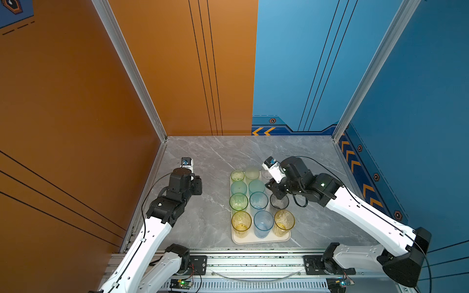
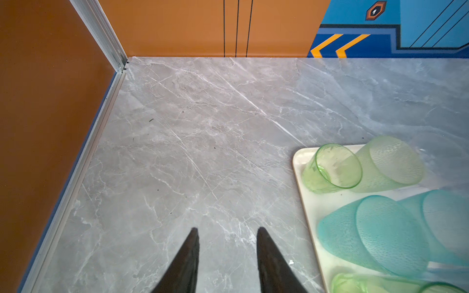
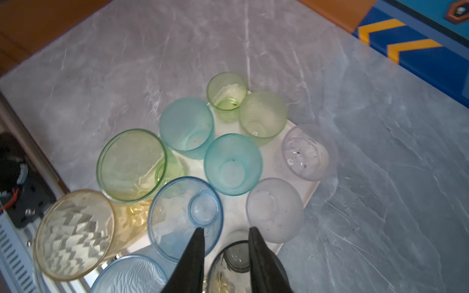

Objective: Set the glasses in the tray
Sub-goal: 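Raise the right gripper off the cups and draw it back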

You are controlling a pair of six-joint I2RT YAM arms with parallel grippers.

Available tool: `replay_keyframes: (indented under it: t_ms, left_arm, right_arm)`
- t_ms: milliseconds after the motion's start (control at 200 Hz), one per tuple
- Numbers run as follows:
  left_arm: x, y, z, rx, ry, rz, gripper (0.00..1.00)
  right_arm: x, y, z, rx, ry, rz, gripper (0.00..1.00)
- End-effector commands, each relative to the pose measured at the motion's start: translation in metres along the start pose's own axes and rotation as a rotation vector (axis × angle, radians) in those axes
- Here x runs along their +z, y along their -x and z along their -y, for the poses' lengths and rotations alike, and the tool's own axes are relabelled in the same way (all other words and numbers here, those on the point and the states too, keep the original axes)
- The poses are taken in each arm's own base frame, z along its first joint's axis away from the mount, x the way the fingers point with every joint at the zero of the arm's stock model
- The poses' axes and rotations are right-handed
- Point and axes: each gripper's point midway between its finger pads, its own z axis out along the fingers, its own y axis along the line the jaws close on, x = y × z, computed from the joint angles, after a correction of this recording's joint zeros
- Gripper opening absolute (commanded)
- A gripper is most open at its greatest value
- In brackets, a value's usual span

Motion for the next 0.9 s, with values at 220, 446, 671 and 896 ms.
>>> replay_keyframes:
  t_ms: [220,446,671,896]
  left_arm:
    - [0.026,0.001,-0.003,-0.05,-0.002,0.119,0.91]
    - [0.044,0.005,-0.038,-0.02,0.142,0.275,0.98]
    - [0.069,-0.018,-0.075,-0.111,0.173,0.385,0.98]
    - [0.11,-0.037,-0.076,-0.042,0.175,0.369,0.98]
  right_arm:
    - [0.006,-0.012,0.075,0.276,-0.125,0.094,0.36]
    - [0.011,-0.035,0.126,0.37,-0.239,0.173,0.39]
    - [0.0,-0.061,0.184,0.52,-0.365,0.349,0.41]
    - [-0.005,-0.079,0.212,0.577,-0.464,0.444,0.44]
